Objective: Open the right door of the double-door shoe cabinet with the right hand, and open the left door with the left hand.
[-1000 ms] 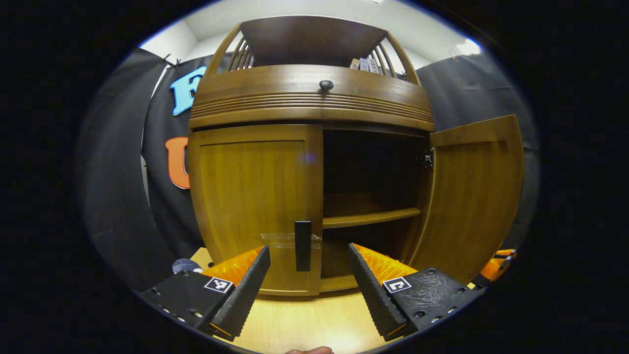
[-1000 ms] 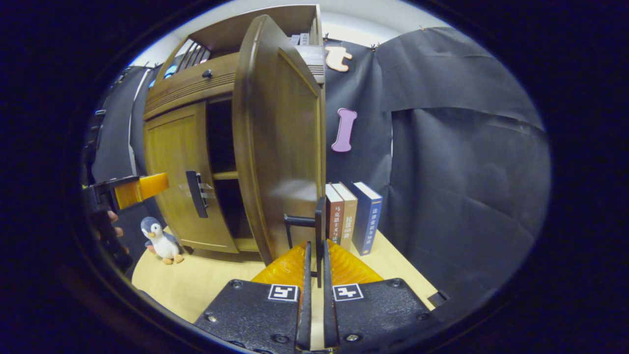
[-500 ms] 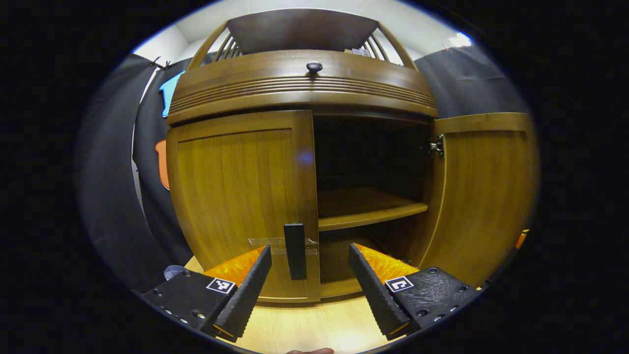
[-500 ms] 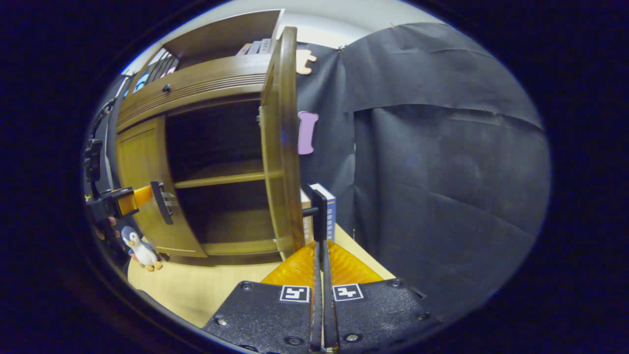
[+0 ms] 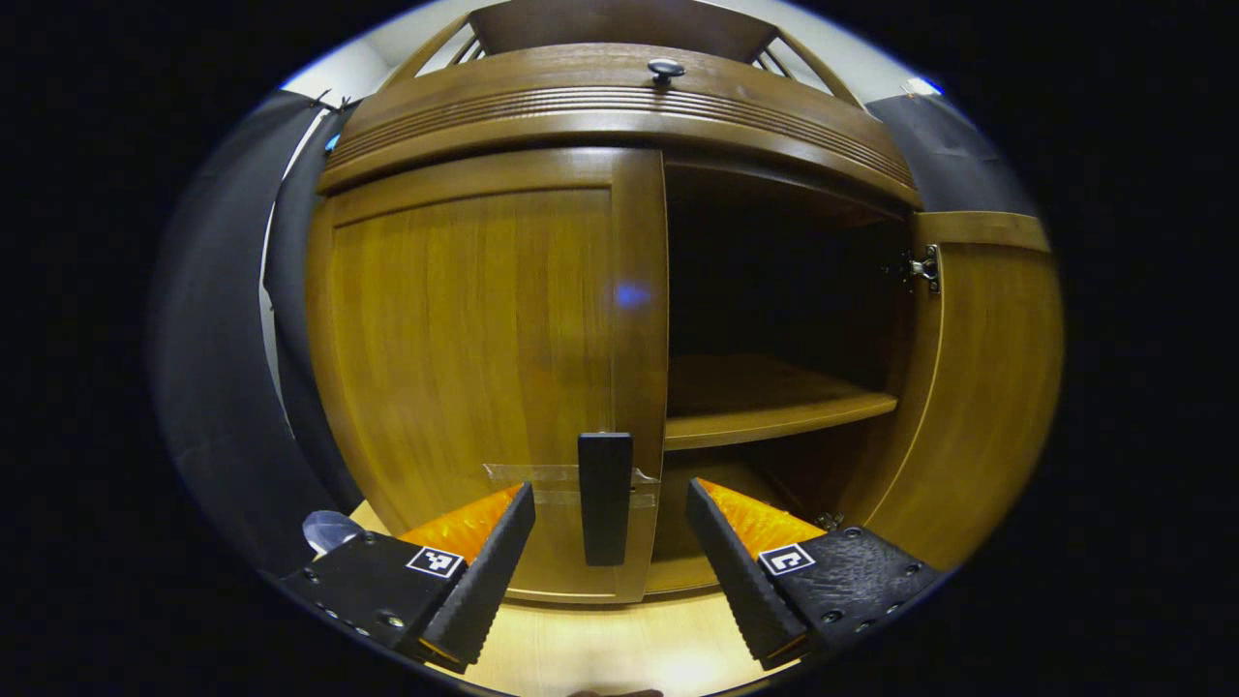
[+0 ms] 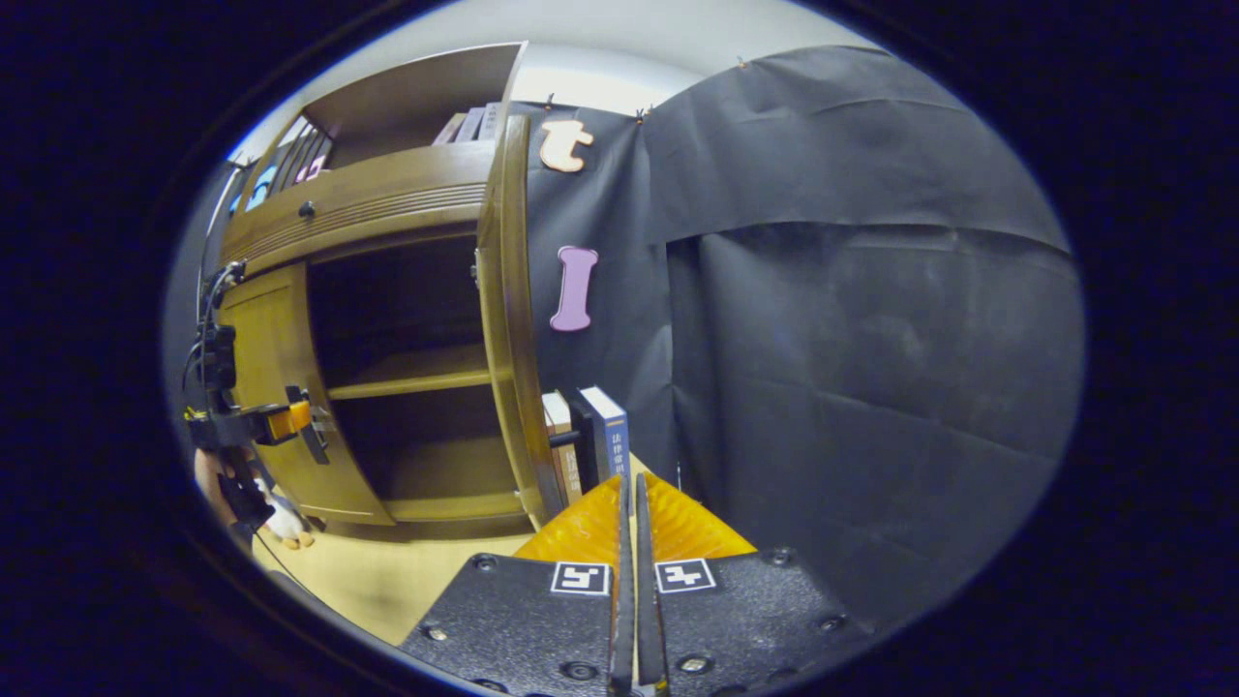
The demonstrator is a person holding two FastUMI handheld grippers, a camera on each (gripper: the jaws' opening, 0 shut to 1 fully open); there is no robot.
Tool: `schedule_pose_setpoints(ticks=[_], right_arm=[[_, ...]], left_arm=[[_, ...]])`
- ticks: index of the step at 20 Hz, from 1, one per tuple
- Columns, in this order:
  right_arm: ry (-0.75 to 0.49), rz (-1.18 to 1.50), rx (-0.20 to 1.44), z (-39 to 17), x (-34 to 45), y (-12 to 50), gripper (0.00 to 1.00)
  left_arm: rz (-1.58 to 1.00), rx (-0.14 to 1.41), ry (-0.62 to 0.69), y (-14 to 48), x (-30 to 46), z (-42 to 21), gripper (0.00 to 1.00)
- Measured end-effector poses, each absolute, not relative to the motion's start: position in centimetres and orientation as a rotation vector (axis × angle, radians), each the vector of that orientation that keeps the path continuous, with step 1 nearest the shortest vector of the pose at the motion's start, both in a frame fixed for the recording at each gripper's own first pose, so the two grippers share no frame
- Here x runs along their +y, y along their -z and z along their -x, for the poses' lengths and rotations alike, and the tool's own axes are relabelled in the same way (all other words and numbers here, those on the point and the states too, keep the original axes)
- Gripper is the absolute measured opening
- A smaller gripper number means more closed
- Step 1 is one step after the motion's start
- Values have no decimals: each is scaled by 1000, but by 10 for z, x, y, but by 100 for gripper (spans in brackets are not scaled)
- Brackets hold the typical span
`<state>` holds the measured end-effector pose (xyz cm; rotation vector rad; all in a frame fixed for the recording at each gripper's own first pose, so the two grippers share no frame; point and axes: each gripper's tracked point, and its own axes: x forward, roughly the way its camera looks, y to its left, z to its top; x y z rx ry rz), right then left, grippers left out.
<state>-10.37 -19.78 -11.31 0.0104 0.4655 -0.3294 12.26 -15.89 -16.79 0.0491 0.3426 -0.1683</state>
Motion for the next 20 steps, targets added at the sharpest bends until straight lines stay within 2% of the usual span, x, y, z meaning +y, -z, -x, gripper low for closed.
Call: schedule_pose_setpoints(ticks=[1,2,3,4,7,8,9,10,12,13,16,18,20], right_arm=[[320,-3,457,104,-197,111,0],[307,3,447,104,-195,107,5],[293,9,437,104,-192,103,5],[280,13,428,104,-188,100,5],[245,18,413,106,-169,92,6],[226,20,408,109,-163,93,1],[215,24,410,110,-158,93,8],[204,28,414,110,-155,94,5],[191,38,419,110,-148,96,12],[189,42,421,111,-145,96,13],[183,42,423,112,-138,96,16],[184,42,425,112,-137,96,19],[191,40,431,113,-136,99,24]], left_arm=[[-45,351,170,172,-160,-126,93],[-44,353,169,175,-159,-130,93],[-43,355,164,177,-157,-131,83],[-42,358,159,181,-157,-137,100],[-44,361,155,188,-153,-148,65],[-42,363,160,190,-153,-151,73],[-41,365,168,192,-155,-153,62],[-45,370,166,197,-153,-153,73],[-55,385,172,202,-156,-156,71],[-62,386,181,205,-157,-159,51],[-77,354,202,203,-160,-165,49],[-93,346,210,202,-161,-163,35],[-115,329,219,202,-161,-165,36]])
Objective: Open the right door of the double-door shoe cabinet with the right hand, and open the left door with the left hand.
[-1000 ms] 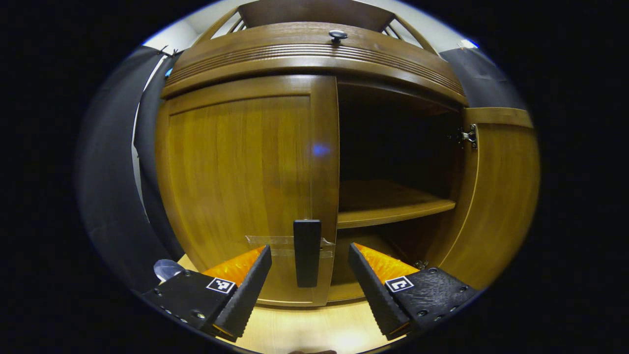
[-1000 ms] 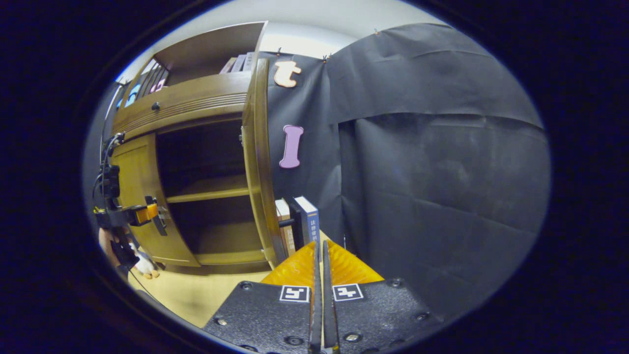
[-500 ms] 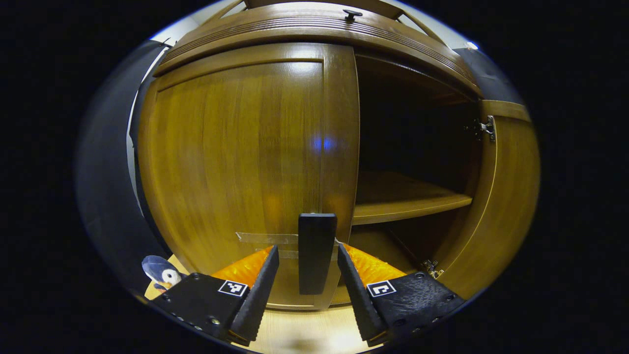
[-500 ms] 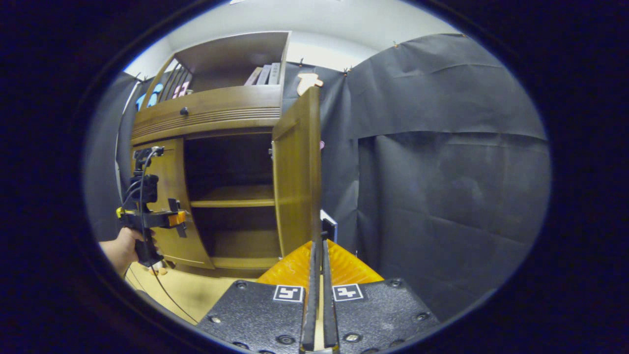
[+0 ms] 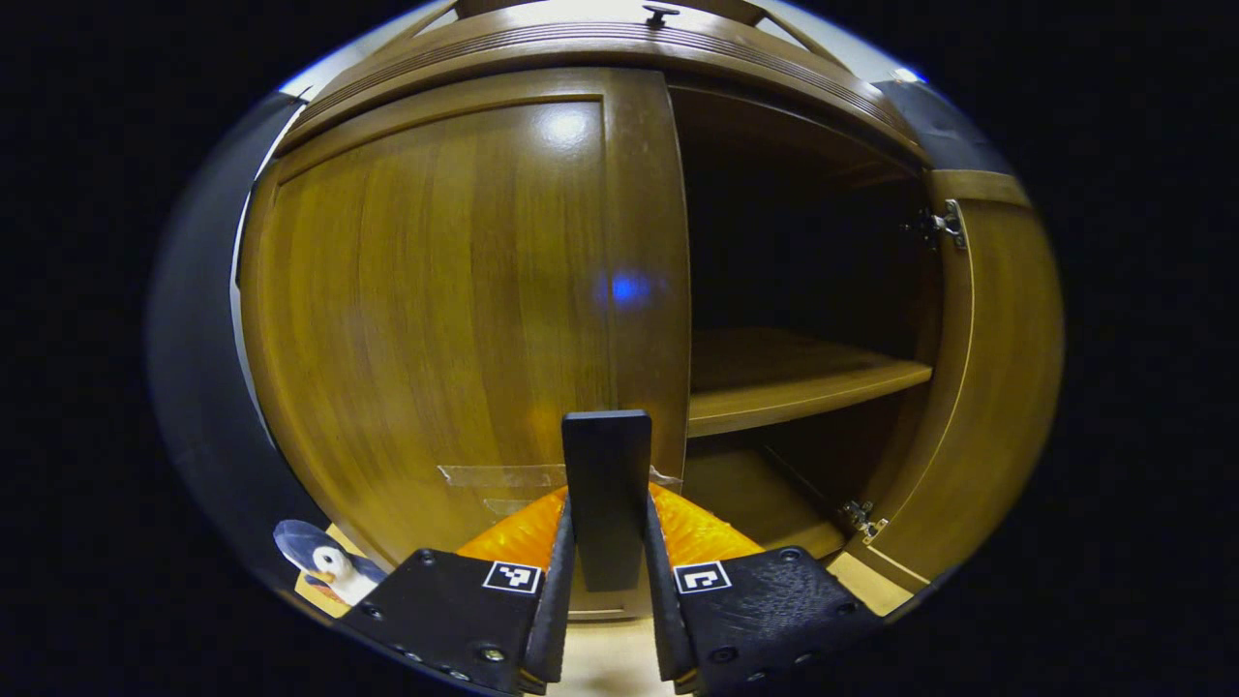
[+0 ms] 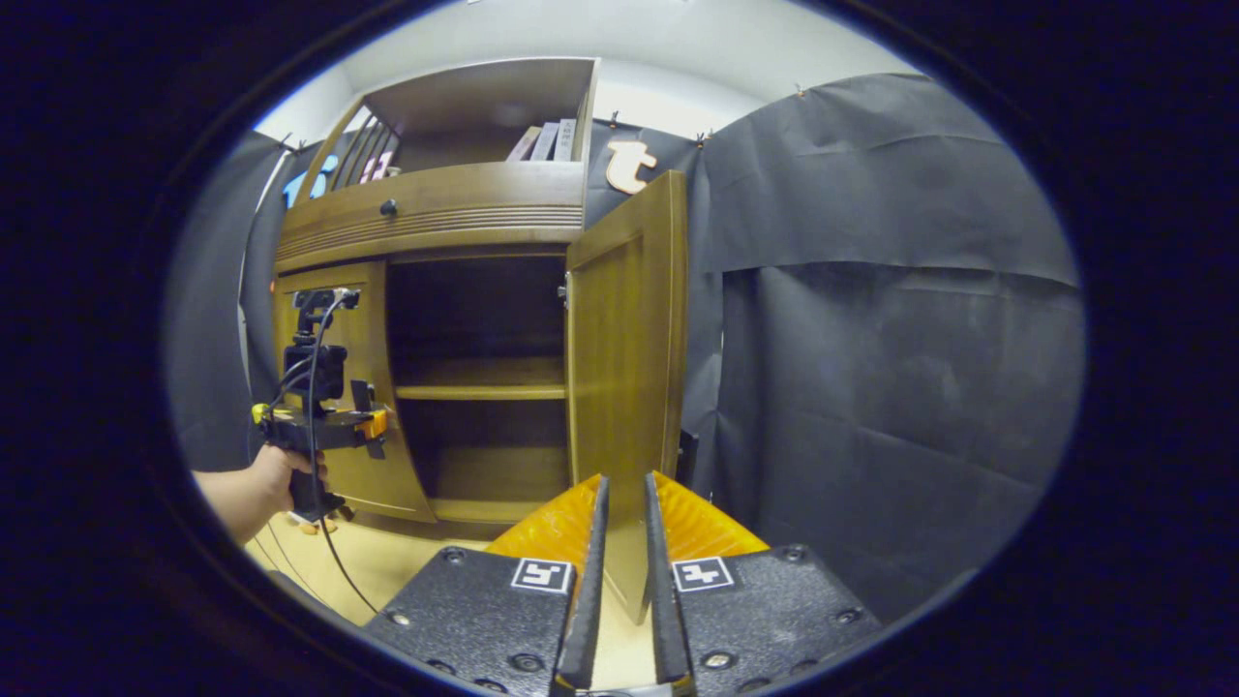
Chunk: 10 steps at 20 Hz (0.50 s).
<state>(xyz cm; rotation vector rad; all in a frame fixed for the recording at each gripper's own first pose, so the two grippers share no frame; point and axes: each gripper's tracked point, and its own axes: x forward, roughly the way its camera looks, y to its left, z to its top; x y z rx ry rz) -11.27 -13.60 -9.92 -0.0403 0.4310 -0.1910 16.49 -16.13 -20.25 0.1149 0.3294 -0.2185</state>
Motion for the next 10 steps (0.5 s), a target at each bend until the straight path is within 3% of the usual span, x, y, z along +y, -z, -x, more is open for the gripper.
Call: schedule_pose_setpoints(ticks=[6,9,10], right_arm=[[182,46,447,114,-130,106,40],[169,51,454,113,-128,110,39],[162,52,455,113,-126,111,41]], left_arm=[[-88,329,230,203,-161,-165,28],[-86,335,228,203,-161,-161,28],[-92,340,227,202,-159,-160,36]])
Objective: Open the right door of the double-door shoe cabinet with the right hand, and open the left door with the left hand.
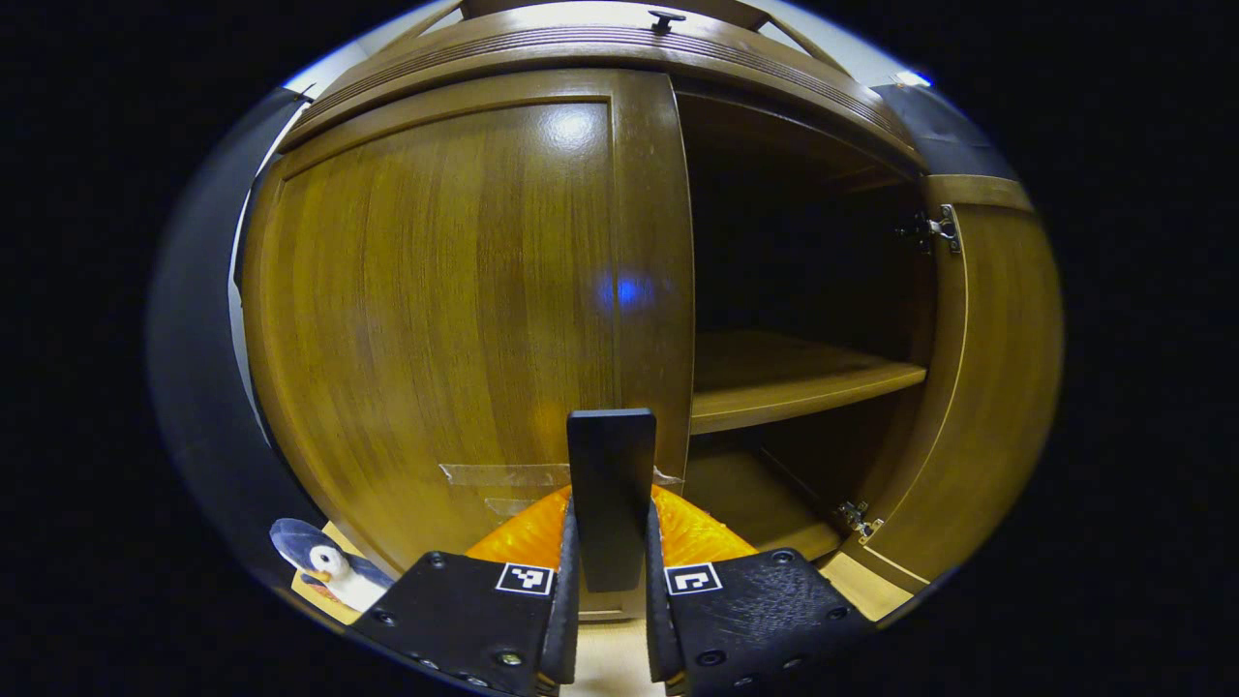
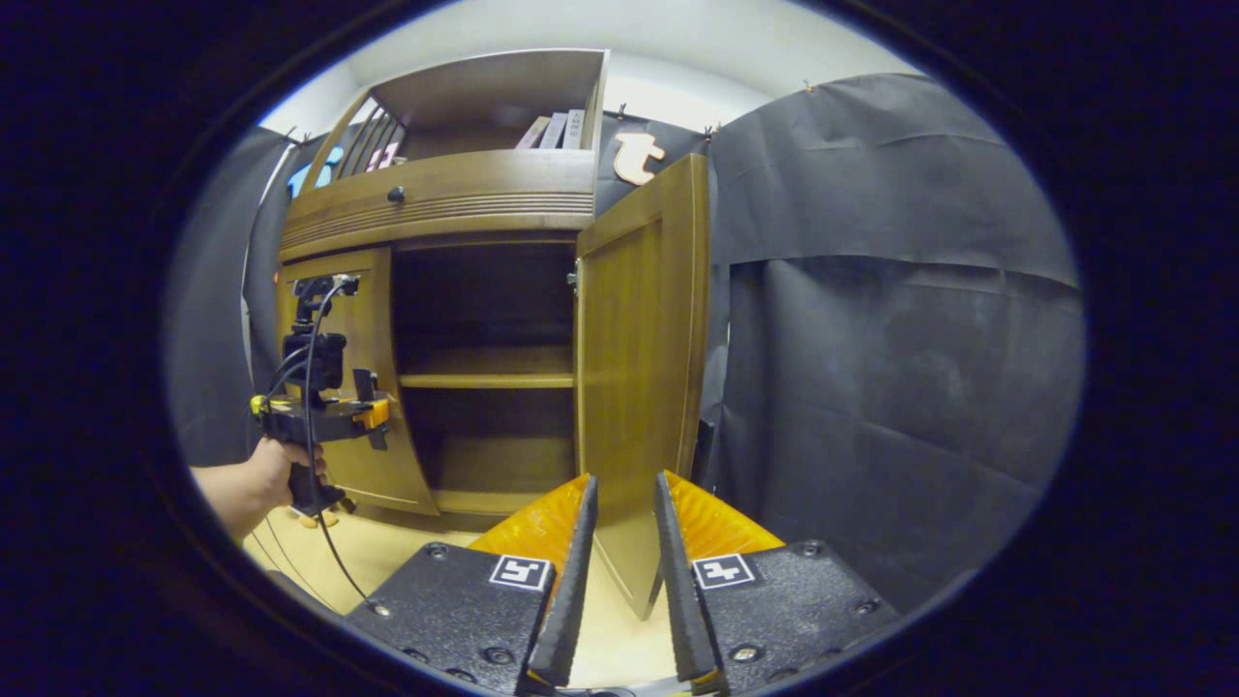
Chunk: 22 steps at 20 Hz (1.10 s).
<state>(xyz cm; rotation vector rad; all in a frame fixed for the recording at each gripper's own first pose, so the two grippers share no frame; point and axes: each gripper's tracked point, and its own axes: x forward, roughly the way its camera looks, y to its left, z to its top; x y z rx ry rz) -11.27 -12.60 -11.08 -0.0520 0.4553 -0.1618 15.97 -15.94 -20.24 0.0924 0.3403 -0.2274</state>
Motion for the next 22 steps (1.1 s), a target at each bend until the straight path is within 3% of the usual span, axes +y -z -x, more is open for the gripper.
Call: schedule_pose_setpoints(ticks=[1,2,9,19,20,22], right_arm=[[157,54,458,112,-125,112,41],[147,55,457,111,-124,114,41],[54,54,460,98,-104,123,41],[-44,56,469,76,-85,130,40],[-55,59,470,74,-82,131,40],[-100,66,477,71,-71,135,40]], left_arm=[[-98,342,226,203,-159,-157,36],[-101,345,223,203,-158,-154,28],[-100,347,220,198,-145,-120,27],[-41,373,163,192,-119,-76,27],[-38,374,155,193,-117,-72,36],[-37,382,135,192,-113,-65,36]])
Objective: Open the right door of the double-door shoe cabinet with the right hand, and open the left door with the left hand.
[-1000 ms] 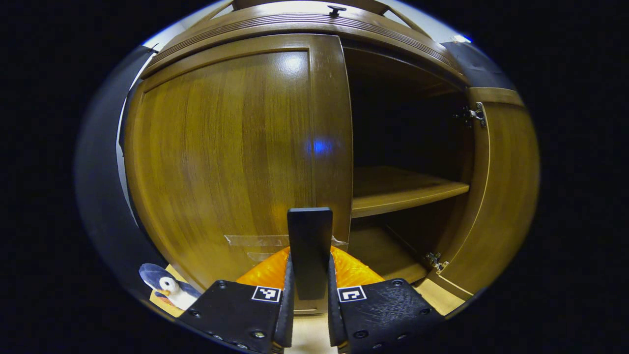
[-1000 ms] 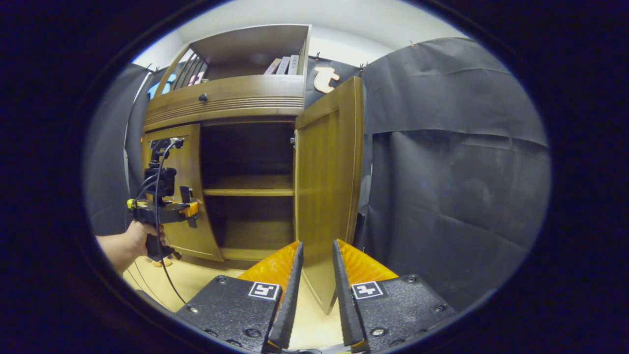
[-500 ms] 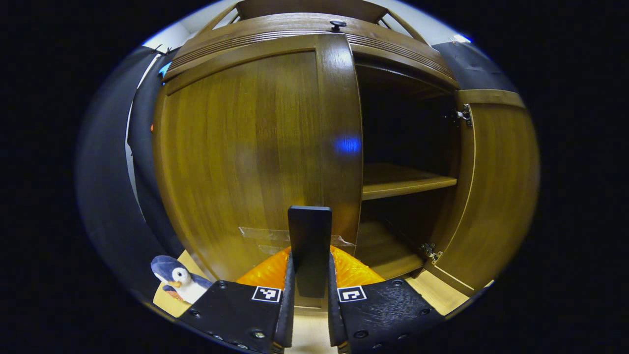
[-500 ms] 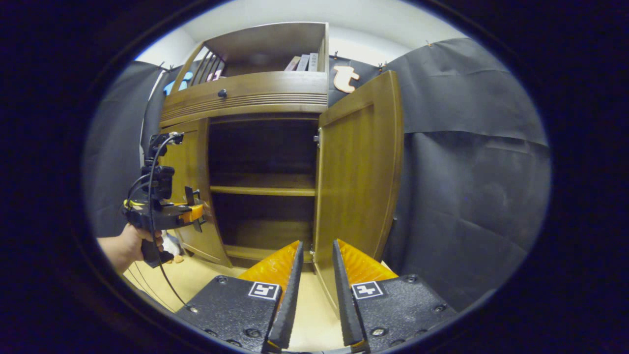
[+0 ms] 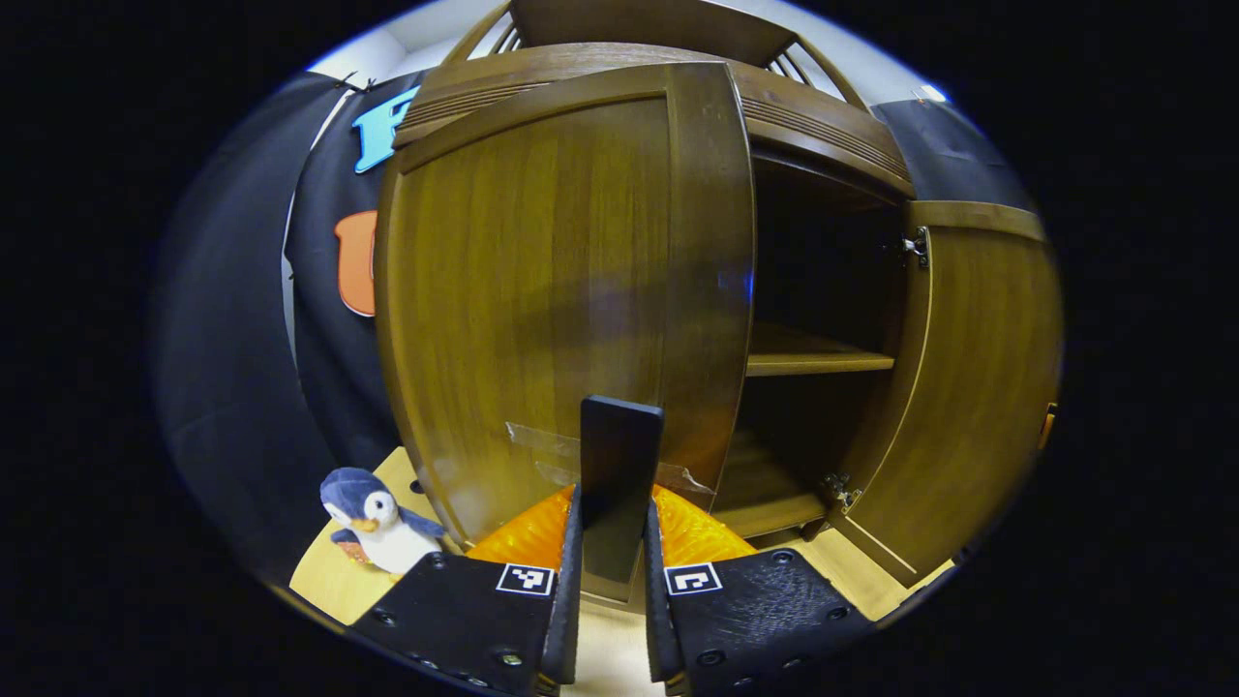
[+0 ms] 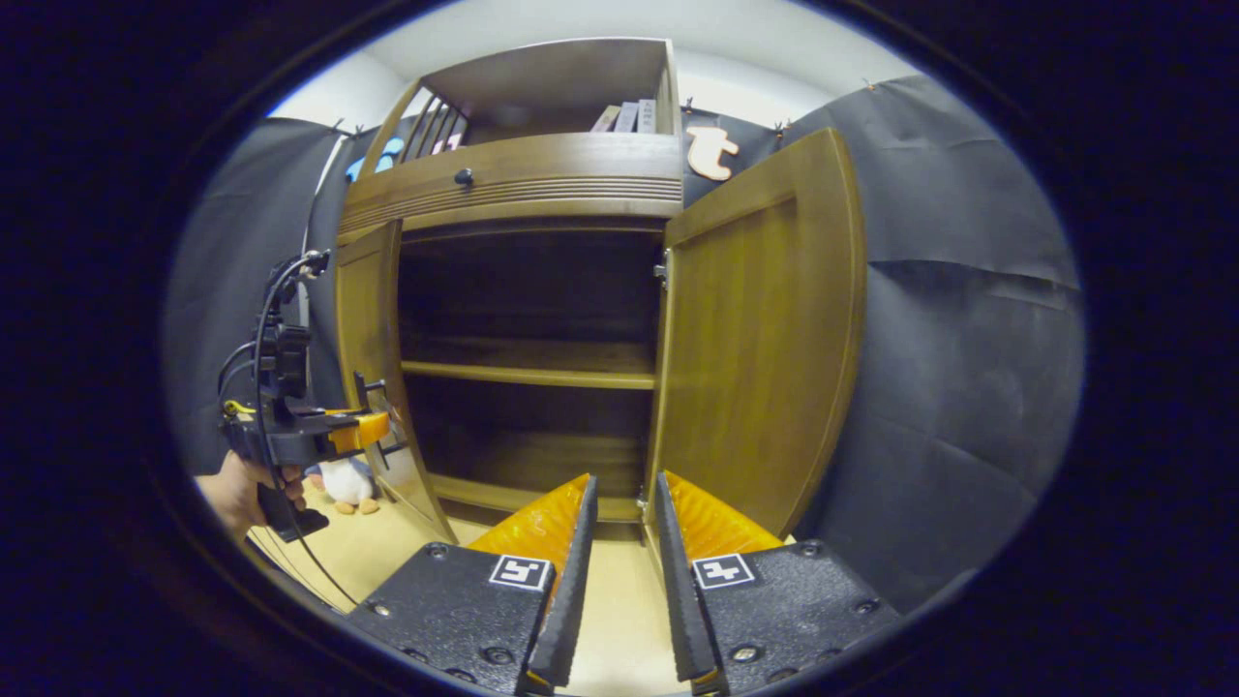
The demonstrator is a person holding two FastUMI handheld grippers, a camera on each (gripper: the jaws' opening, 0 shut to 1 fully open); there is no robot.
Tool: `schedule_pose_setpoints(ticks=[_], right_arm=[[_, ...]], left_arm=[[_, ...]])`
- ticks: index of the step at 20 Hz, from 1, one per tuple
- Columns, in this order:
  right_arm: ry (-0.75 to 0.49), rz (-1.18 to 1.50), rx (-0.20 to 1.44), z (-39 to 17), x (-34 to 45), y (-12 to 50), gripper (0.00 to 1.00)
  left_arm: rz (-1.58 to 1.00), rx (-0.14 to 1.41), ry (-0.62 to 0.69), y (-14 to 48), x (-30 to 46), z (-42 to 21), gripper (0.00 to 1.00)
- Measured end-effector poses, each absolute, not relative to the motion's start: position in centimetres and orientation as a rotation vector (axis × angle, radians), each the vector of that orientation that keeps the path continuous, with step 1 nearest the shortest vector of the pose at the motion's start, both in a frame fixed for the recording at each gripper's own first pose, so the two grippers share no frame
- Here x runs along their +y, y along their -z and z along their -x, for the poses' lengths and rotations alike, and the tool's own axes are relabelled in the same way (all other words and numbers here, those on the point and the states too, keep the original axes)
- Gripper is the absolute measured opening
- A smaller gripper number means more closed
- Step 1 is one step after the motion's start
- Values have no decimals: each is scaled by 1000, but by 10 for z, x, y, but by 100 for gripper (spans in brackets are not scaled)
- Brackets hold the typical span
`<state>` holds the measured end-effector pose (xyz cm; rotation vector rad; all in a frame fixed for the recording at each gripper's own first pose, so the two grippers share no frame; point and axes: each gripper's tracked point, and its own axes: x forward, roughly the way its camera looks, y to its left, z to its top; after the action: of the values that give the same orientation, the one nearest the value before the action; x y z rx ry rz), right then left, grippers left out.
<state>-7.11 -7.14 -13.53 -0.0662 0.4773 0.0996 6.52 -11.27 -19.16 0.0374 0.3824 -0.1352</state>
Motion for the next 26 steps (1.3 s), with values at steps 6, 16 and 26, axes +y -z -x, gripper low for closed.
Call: schedule_pose_setpoints(ticks=[6,16,26], right_arm=[[-170,63,475,61,-46,137,41],[-218,76,499,54,-8,148,55],[-239,75,496,41,31,143,62]], left_arm=[[-14,394,93,188,-91,-42,36],[29,396,-23,182,-27,2,27],[110,393,-129,176,55,24,9]])
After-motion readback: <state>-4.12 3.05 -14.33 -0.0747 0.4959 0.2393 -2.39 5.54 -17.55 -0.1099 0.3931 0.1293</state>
